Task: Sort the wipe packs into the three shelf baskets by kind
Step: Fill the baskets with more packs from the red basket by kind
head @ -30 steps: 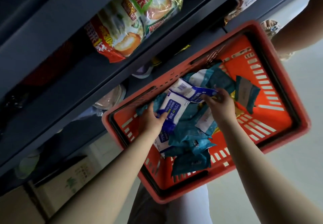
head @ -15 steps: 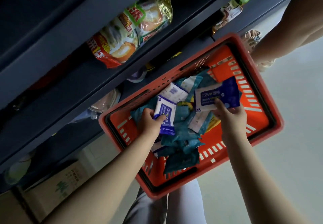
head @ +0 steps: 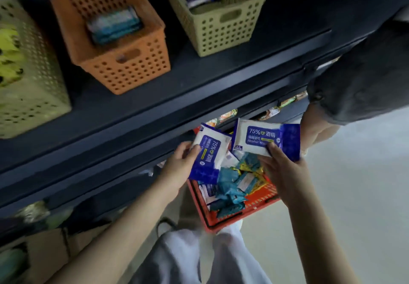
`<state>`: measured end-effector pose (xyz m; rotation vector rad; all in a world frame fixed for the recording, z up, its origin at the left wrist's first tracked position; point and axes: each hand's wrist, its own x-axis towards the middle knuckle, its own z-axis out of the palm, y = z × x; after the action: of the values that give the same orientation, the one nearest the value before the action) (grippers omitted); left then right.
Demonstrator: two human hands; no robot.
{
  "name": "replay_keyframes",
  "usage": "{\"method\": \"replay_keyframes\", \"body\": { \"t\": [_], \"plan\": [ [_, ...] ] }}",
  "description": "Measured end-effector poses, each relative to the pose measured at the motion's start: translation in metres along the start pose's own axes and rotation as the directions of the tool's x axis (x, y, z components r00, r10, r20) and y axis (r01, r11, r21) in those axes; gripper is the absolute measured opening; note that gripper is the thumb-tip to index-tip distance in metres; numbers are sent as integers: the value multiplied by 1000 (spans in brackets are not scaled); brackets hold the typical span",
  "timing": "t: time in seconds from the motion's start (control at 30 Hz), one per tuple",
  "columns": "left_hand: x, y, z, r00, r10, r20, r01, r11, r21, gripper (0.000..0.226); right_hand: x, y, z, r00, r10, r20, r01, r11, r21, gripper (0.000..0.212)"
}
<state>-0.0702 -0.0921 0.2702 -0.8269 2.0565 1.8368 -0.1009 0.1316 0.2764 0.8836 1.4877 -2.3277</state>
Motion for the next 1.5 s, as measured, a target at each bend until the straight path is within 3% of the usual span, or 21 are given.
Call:
{"method": "replay_keyframes", "body": {
  "t": [0.1, 0.17, 0.27, 0.37, 0.73, 0.87, 1.1, 1.2, 1.37, 1.5],
  "plan": [
    [-30, 29, -46, 994, 98, 37, -98, 995, -14, 14, -42, -14, 31, 992, -56, 113, 54, 998, 20, 32],
    [-47, 43, -79, 984, 161, 70, -159, 987, -36, 15, -67, -16, 53, 986, -89, 139, 87, 996, 20, 24],
    [-67, 58, -128, 970, 209, 125, -197, 975, -101, 11, -100, -7, 91, 984, -146, 106, 142, 989, 44, 11],
    [-78, 72, -173, 960, 222, 173, -191, 965, -180, 18, -124, 5, 127, 981, -178, 80, 174, 984, 45, 13],
    [-68, 113, -269, 934, 349, 71, -313, 900, -302, 29, -143, 1, 238, 945, -280, 169, 274, 960, 61, 17],
    [-51, 132, -279, 938, 346, 25, -315, 880, -356, 43, -131, -17, 264, 928, -303, 217, 296, 953, 64, 22],
    [6, 180, -260, 953, 300, -36, -279, 826, -490, 32, -75, -68, 297, 915, -307, 262, 280, 950, 137, 34],
    [38, 206, -241, 961, 273, -40, -256, 826, -503, 34, -42, -94, 306, 921, -276, 277, 247, 960, 135, 29],
    [92, 246, -203, 978, 191, -78, -205, 846, -493, 36, 18, -139, 311, 921, -240, 307, 239, 970, 43, 34],
    [131, 271, -176, 981, 133, -141, -186, 854, -486, 34, 60, -173, 309, 944, -217, 248, 223, 975, 1, 28]
  ]
}}
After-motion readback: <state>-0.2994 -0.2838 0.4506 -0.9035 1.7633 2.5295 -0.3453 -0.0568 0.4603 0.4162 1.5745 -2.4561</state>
